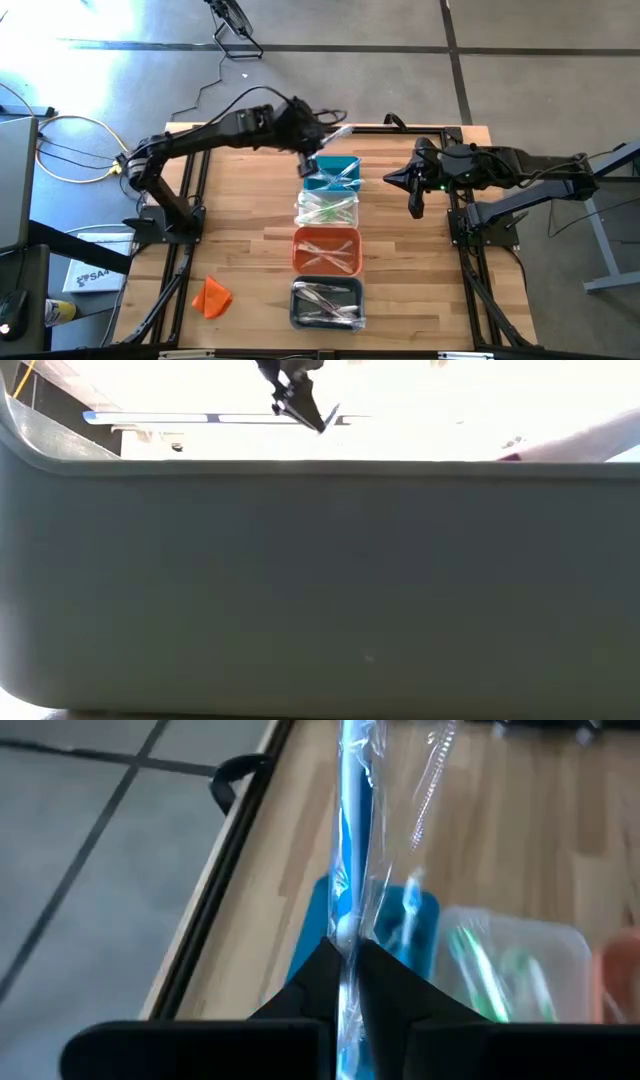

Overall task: Pick & Place Toothbrushes
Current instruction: Put the blue toothbrush into the blue bin

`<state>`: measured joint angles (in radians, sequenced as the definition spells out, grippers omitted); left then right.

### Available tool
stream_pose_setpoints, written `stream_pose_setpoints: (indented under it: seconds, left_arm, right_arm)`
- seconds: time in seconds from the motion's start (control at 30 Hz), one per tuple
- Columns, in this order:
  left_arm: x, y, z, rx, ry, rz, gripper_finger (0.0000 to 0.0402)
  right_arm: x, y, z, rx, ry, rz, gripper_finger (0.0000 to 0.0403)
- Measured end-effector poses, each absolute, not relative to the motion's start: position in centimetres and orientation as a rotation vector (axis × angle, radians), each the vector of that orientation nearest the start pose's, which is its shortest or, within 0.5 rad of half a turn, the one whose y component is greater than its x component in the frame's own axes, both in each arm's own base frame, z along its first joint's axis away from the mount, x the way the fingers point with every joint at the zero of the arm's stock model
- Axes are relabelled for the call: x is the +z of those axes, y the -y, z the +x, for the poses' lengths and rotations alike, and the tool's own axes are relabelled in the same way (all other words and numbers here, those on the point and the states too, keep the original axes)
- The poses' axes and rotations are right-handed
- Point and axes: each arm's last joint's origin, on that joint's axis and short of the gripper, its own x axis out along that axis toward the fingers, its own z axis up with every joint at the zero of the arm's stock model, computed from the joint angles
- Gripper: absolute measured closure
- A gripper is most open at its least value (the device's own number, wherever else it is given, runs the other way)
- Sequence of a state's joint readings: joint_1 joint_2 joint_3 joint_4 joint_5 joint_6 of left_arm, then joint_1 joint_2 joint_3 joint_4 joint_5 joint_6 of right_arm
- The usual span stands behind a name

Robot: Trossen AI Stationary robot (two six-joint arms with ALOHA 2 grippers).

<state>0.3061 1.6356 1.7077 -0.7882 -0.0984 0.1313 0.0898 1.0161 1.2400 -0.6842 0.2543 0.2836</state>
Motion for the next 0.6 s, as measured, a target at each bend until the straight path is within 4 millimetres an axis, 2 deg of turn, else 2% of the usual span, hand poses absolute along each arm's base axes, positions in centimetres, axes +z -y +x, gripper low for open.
stream_pose_setpoints:
  seconds: [0.1,0.27,0.47,0.6]
  left_arm:
    - [36.9,-12.1,34.6,0.376,-0.725,-0.034,0.0383]
    - [33.4,-13.7,36.5,0.404,-0.802,-0.136,0.0383]
    - [30.7,-14.4,38.5,0.431,-0.820,-0.215,0.0383]
    - [29.2,-14.6,39.0,0.457,-0.850,-0.282,0.0383]
  right_arm:
    - [39.8,-1.1,19.2,-0.222,-0.427,0.198,0.0400]
    - [39.8,-1.5,19.2,-0.198,-0.430,0.193,0.0400]
    - [39.8,-1.8,19.2,-0.187,-0.430,0.188,0.0400]
    - [39.8,-1.9,19.1,-0.186,-0.430,0.189,0.0400]
